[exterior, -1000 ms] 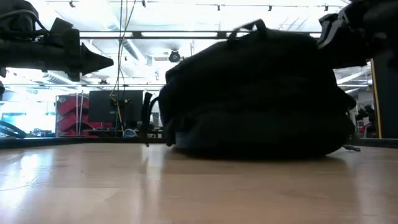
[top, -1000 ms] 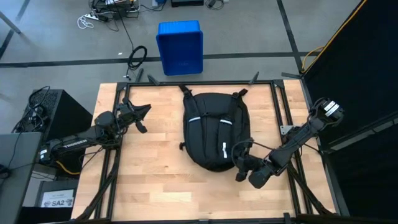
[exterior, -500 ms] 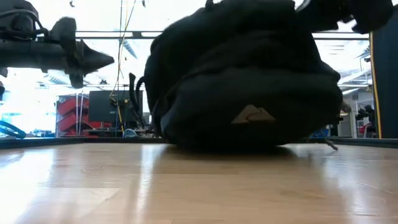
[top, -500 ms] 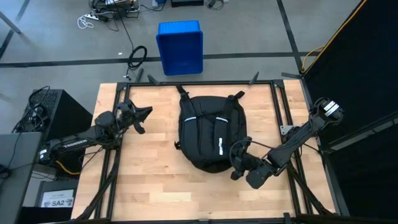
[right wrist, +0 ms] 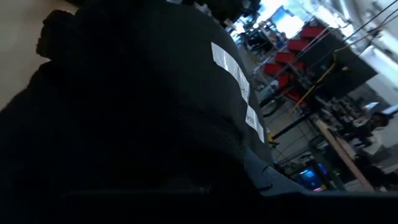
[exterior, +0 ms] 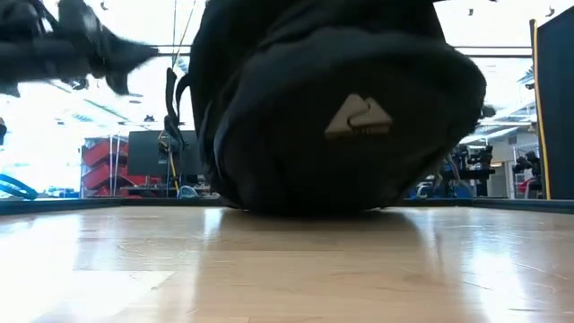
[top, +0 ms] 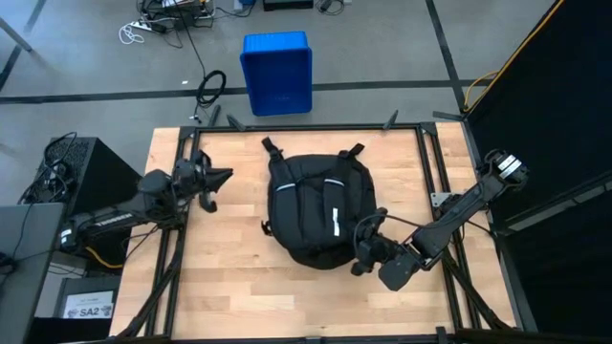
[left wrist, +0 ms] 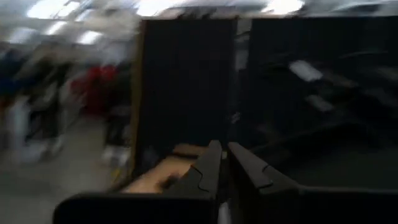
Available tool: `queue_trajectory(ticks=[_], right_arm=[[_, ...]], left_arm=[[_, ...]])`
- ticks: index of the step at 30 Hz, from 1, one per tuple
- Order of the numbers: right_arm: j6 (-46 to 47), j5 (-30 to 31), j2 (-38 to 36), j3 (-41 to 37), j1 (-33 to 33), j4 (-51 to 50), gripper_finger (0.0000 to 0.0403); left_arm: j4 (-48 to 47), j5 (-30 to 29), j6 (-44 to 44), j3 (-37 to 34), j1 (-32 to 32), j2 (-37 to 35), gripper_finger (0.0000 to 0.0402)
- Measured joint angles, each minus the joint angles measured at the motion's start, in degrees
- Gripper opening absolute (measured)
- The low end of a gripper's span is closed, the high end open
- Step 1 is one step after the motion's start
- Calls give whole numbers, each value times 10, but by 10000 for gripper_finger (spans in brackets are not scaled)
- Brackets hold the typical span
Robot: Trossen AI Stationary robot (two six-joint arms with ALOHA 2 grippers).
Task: Unpack backpack
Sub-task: Open the black backpack
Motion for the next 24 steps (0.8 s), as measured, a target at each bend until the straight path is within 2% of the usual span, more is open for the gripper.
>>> queue_trajectory(ticks=[5,9,12,17,20,24], right_arm=[[-42,4,0,30,-14,0,0],[-54,4,-1,45,-32,1,0],[-56,0,-1,52,-46,1,0],[-55,-20,-1,55,-67,0,0],[-53,-22,-1,55,-81,1,0],[-53,-27,-1,55,-104,1,0]], left_arm=[[-14,28,65,79,-31,16,0],[-52,18,117,140,-65,75,0],[-105,-30,159,195,-85,148,0],[-225,-144,185,301,-109,291,0],[-264,-148,189,360,-128,374,0],[-317,-149,260,459,-176,467,0]])
